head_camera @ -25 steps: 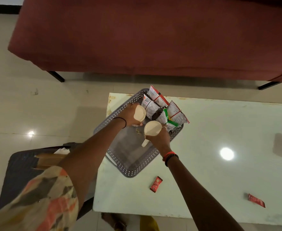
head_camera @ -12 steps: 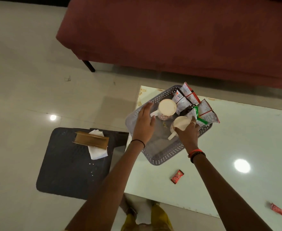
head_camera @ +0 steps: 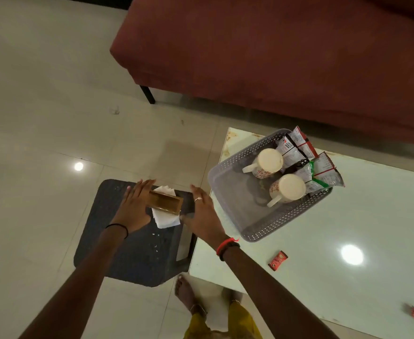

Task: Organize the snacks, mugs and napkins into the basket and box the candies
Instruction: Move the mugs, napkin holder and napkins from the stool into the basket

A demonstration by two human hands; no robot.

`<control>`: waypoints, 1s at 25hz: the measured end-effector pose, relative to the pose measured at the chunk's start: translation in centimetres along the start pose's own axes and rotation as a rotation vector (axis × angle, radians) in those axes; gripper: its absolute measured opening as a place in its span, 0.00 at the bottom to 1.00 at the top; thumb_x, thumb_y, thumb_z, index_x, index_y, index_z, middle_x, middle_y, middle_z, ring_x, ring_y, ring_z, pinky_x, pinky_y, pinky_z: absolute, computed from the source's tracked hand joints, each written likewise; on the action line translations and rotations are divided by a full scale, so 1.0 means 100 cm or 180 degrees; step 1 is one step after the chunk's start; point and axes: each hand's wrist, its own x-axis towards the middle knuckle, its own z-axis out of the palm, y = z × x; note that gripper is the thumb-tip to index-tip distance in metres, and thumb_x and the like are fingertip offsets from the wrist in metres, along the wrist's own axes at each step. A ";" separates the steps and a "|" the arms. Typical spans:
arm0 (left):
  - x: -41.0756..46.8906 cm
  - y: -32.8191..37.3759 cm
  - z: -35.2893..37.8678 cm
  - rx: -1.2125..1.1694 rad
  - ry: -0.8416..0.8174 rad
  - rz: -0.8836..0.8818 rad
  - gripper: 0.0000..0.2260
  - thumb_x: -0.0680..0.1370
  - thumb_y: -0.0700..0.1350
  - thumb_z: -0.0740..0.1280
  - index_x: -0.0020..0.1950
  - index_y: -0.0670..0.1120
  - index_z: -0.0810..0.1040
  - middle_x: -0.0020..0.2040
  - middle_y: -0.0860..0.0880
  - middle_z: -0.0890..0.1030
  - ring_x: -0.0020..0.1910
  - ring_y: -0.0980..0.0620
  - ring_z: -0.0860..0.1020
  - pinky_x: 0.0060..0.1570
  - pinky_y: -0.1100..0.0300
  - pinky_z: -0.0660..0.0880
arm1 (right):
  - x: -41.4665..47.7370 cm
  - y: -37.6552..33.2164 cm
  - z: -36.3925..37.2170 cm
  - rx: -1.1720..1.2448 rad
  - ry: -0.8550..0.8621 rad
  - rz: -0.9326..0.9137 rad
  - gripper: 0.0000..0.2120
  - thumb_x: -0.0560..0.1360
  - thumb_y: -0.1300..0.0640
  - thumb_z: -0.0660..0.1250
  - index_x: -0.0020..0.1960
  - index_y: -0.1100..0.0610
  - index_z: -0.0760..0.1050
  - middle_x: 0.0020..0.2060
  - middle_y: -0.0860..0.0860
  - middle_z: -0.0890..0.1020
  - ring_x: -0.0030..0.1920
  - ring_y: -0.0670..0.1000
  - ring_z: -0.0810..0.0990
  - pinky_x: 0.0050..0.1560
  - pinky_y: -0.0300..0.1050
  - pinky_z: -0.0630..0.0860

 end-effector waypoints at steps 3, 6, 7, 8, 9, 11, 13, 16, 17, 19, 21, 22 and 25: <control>0.006 -0.029 -0.005 0.0190 -0.0376 0.0178 0.39 0.68 0.31 0.67 0.75 0.48 0.56 0.75 0.46 0.60 0.76 0.45 0.54 0.76 0.45 0.48 | 0.011 -0.018 0.036 -0.0310 -0.0390 -0.0150 0.42 0.69 0.52 0.73 0.76 0.54 0.53 0.73 0.55 0.63 0.73 0.57 0.61 0.71 0.55 0.65; 0.016 -0.035 -0.013 -0.0061 -0.0421 0.0176 0.30 0.71 0.34 0.68 0.70 0.50 0.65 0.69 0.45 0.70 0.67 0.44 0.69 0.69 0.48 0.65 | 0.017 -0.028 0.057 -0.0463 -0.0344 -0.0219 0.38 0.72 0.56 0.71 0.75 0.55 0.54 0.72 0.57 0.63 0.72 0.58 0.62 0.68 0.54 0.68; 0.018 -0.037 -0.015 -0.0167 -0.0409 0.0163 0.27 0.72 0.35 0.68 0.69 0.49 0.68 0.67 0.45 0.73 0.64 0.44 0.72 0.66 0.50 0.69 | 0.020 -0.031 0.062 -0.0529 -0.0224 -0.0192 0.36 0.73 0.58 0.70 0.75 0.55 0.55 0.71 0.57 0.64 0.71 0.58 0.64 0.67 0.53 0.70; 0.019 -0.037 -0.017 -0.0233 -0.0406 0.0165 0.25 0.72 0.35 0.67 0.68 0.49 0.69 0.65 0.45 0.74 0.62 0.45 0.74 0.63 0.52 0.71 | 0.022 -0.033 0.064 -0.0644 -0.0088 -0.0161 0.34 0.74 0.59 0.68 0.75 0.56 0.56 0.69 0.58 0.66 0.69 0.58 0.66 0.65 0.52 0.72; 0.019 -0.037 -0.018 -0.0265 -0.0411 0.0177 0.24 0.73 0.35 0.67 0.67 0.49 0.70 0.64 0.45 0.75 0.61 0.45 0.75 0.62 0.53 0.71 | 0.024 -0.035 0.066 -0.0798 0.0032 -0.0157 0.32 0.75 0.60 0.67 0.75 0.56 0.57 0.67 0.58 0.68 0.67 0.58 0.68 0.64 0.51 0.73; 0.019 -0.037 -0.020 -0.0278 -0.0407 0.0214 0.22 0.74 0.34 0.66 0.67 0.47 0.71 0.64 0.44 0.75 0.61 0.45 0.75 0.62 0.53 0.71 | 0.027 -0.038 0.066 -0.1061 0.0156 -0.0214 0.27 0.76 0.61 0.65 0.73 0.58 0.61 0.64 0.58 0.70 0.64 0.57 0.70 0.63 0.50 0.74; 0.020 -0.035 -0.025 -0.0260 -0.0354 0.0260 0.21 0.74 0.33 0.65 0.66 0.46 0.72 0.64 0.44 0.75 0.60 0.45 0.75 0.62 0.54 0.71 | 0.029 -0.040 0.063 -0.1084 0.0226 -0.0227 0.23 0.77 0.60 0.64 0.70 0.58 0.65 0.63 0.58 0.71 0.63 0.57 0.70 0.63 0.48 0.74; 0.018 -0.032 -0.034 -0.0354 -0.0297 0.0377 0.21 0.74 0.32 0.64 0.65 0.45 0.72 0.64 0.45 0.74 0.61 0.45 0.74 0.62 0.55 0.70 | 0.024 -0.044 0.056 -0.0776 0.0387 -0.0151 0.22 0.76 0.60 0.66 0.69 0.57 0.68 0.62 0.57 0.72 0.63 0.56 0.71 0.62 0.47 0.74; 0.018 -0.030 -0.037 -0.0388 -0.0294 0.0429 0.20 0.74 0.32 0.64 0.65 0.45 0.72 0.64 0.45 0.74 0.61 0.46 0.73 0.62 0.55 0.69 | 0.021 -0.044 0.052 -0.0668 0.0433 -0.0138 0.22 0.75 0.60 0.66 0.69 0.57 0.68 0.62 0.57 0.72 0.63 0.55 0.71 0.62 0.47 0.74; 0.020 -0.022 -0.042 -0.0393 -0.0297 0.0534 0.20 0.74 0.33 0.64 0.65 0.46 0.72 0.64 0.46 0.74 0.61 0.47 0.73 0.61 0.58 0.68 | 0.015 -0.042 0.042 -0.0439 0.0502 -0.0110 0.24 0.75 0.60 0.68 0.69 0.56 0.68 0.63 0.56 0.71 0.63 0.55 0.71 0.63 0.47 0.74; 0.026 -0.006 -0.046 -0.0318 -0.0303 0.0665 0.21 0.74 0.33 0.65 0.65 0.46 0.72 0.63 0.46 0.74 0.61 0.47 0.73 0.59 0.60 0.67 | 0.009 -0.037 0.028 -0.0242 0.0621 -0.0060 0.24 0.74 0.60 0.69 0.68 0.55 0.68 0.64 0.56 0.71 0.64 0.55 0.73 0.63 0.48 0.74; 0.029 0.003 -0.049 -0.0291 -0.0299 0.0737 0.21 0.74 0.33 0.66 0.65 0.47 0.72 0.64 0.46 0.74 0.61 0.47 0.73 0.60 0.60 0.68 | 0.006 -0.034 0.021 -0.0186 0.0701 -0.0026 0.23 0.74 0.60 0.69 0.68 0.55 0.68 0.64 0.56 0.71 0.63 0.55 0.73 0.63 0.48 0.75; 0.037 0.034 -0.053 -0.0280 -0.0272 0.0986 0.21 0.74 0.34 0.66 0.65 0.48 0.71 0.65 0.48 0.73 0.63 0.48 0.72 0.64 0.56 0.68 | -0.003 -0.023 -0.005 -0.0133 0.0941 0.0075 0.22 0.74 0.58 0.69 0.66 0.56 0.70 0.64 0.56 0.72 0.61 0.55 0.74 0.61 0.47 0.76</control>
